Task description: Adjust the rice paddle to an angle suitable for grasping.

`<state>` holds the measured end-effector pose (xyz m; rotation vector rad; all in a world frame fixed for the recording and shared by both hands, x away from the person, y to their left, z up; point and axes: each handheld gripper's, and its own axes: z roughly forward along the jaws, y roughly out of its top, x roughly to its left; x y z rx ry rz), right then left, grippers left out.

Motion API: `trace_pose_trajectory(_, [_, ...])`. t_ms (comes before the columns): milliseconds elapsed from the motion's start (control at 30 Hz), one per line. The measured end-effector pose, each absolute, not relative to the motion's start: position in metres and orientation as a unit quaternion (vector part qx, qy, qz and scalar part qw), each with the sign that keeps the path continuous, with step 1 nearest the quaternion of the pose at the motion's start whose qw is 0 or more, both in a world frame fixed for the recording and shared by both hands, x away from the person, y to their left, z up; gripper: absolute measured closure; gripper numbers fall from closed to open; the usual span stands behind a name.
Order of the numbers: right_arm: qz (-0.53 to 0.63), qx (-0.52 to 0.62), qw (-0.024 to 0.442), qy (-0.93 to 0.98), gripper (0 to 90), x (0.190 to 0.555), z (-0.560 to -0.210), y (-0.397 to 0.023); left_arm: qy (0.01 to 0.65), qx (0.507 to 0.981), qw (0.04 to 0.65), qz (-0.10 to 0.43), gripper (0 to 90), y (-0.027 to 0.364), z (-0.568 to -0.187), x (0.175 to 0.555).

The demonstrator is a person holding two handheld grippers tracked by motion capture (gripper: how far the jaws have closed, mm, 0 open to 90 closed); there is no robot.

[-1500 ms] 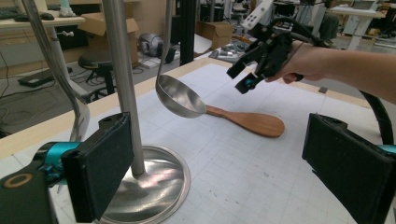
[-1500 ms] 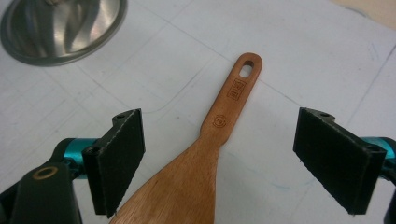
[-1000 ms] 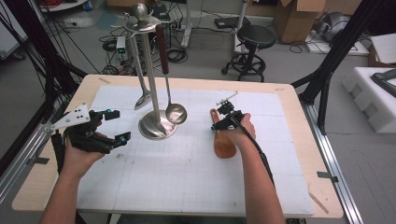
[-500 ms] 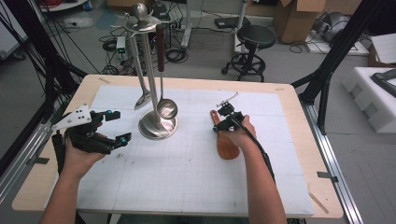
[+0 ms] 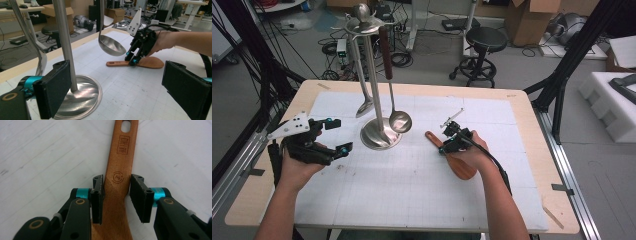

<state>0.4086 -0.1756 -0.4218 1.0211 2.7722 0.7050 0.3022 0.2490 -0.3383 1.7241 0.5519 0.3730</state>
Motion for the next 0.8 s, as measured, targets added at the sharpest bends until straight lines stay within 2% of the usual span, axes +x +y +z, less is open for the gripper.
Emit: trace_pose_trajectory(800, [0.229, 0.204, 0.013, 0.952, 65.0, 0.339, -0.42, -0.163, 0.238, 0.744, 0.604, 0.16, 9.6, 0.248, -0.338, 0.302])
